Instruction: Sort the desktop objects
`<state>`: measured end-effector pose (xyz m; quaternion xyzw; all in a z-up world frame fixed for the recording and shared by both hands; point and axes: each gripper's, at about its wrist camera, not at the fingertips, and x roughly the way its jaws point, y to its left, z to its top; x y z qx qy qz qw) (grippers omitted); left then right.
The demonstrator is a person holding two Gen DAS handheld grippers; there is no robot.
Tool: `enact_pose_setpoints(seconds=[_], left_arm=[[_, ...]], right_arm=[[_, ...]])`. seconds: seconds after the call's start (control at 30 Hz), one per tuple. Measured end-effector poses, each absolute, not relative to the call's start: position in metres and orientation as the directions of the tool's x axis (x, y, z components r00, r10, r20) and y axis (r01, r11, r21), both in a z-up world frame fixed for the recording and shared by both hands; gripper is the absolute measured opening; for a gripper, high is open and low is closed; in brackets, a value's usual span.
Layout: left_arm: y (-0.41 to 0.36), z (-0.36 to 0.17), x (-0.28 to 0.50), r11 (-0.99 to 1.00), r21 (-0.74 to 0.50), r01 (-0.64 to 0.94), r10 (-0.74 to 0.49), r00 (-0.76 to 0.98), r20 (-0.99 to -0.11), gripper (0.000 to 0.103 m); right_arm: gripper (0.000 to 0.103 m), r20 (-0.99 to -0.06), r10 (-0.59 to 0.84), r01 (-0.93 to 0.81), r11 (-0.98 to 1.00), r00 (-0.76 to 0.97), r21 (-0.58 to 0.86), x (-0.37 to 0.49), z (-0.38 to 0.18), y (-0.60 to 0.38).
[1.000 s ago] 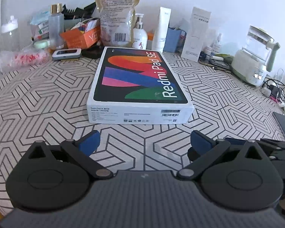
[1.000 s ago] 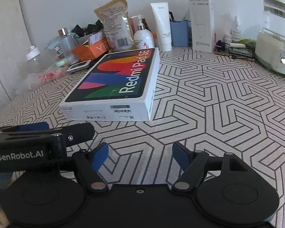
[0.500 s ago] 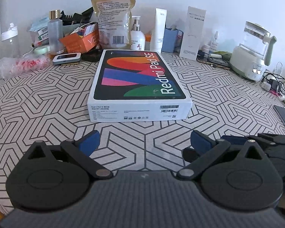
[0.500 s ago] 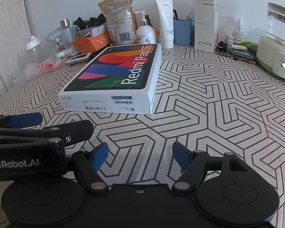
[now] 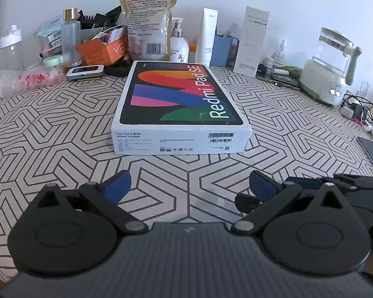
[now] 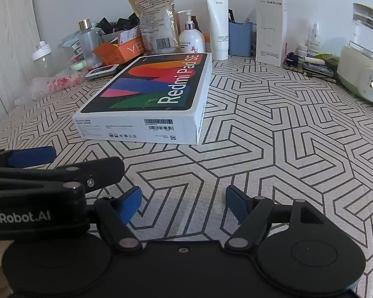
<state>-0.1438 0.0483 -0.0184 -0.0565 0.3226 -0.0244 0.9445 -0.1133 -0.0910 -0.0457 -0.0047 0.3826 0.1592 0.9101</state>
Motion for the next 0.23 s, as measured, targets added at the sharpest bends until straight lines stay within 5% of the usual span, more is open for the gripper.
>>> enact_pose_setpoints(seconds=[0.23], left_arm=[[0.0422,-0.0160,-0.1455,0.998,-0.070,-0.005,-0.038,0.797,-0.603,0.103]], right_arm=[[0.079,-0.698,0.284,-0.298,0.949,0.657,0.106,-0.1131,-0.0461,-0.0906]])
